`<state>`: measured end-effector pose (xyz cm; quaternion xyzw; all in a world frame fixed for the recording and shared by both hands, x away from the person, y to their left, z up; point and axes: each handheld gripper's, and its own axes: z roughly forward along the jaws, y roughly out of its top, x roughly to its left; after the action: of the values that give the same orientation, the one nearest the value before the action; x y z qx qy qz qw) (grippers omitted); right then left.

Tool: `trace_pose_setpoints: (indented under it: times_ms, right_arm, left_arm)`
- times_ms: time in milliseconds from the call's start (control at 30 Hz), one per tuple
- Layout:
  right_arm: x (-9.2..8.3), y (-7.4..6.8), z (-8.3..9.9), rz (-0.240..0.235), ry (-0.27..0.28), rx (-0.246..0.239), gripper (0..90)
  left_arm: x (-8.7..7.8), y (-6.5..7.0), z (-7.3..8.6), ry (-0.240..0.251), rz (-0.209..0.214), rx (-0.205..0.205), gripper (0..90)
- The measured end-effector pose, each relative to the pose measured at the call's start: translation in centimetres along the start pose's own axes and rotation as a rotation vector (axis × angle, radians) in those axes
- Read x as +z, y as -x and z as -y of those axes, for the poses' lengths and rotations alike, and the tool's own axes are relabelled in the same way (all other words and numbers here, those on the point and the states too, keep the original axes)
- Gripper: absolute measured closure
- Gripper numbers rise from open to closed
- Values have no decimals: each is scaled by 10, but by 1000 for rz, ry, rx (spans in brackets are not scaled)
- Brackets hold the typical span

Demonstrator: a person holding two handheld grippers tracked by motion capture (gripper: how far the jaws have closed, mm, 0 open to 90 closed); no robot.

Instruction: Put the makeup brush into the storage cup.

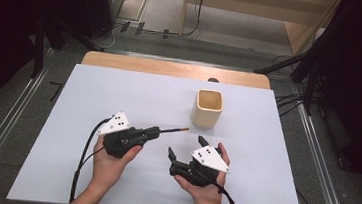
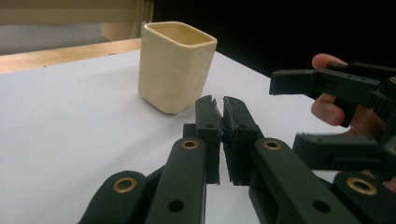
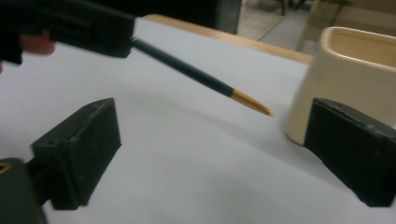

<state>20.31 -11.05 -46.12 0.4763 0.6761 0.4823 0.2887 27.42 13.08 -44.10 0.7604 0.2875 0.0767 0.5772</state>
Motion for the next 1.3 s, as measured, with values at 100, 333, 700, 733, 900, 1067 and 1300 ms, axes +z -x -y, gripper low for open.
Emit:
trace_pose_setpoints:
  times_ms: [100,333,700,733,900,1067,1300]
  right_arm:
    - [-2,1,2,3,18,86,134]
    - [-7,3,3,-13,58,331,204]
    - [-3,21,15,-72,59,626,318]
    - [-3,23,15,-88,60,657,330]
    - [1,32,17,-146,42,772,344]
    - [5,38,21,-186,25,837,355]
    - [9,47,23,-233,26,896,462]
  left_arm:
    - [2,3,2,22,1,2,864]
    - [7,8,15,74,24,-7,864]
    - [15,25,24,119,52,16,864]
    - [16,26,25,119,53,20,864]
    - [19,30,30,131,59,17,864]
    - [20,32,31,136,65,26,864]
    - [22,34,31,137,71,36,864]
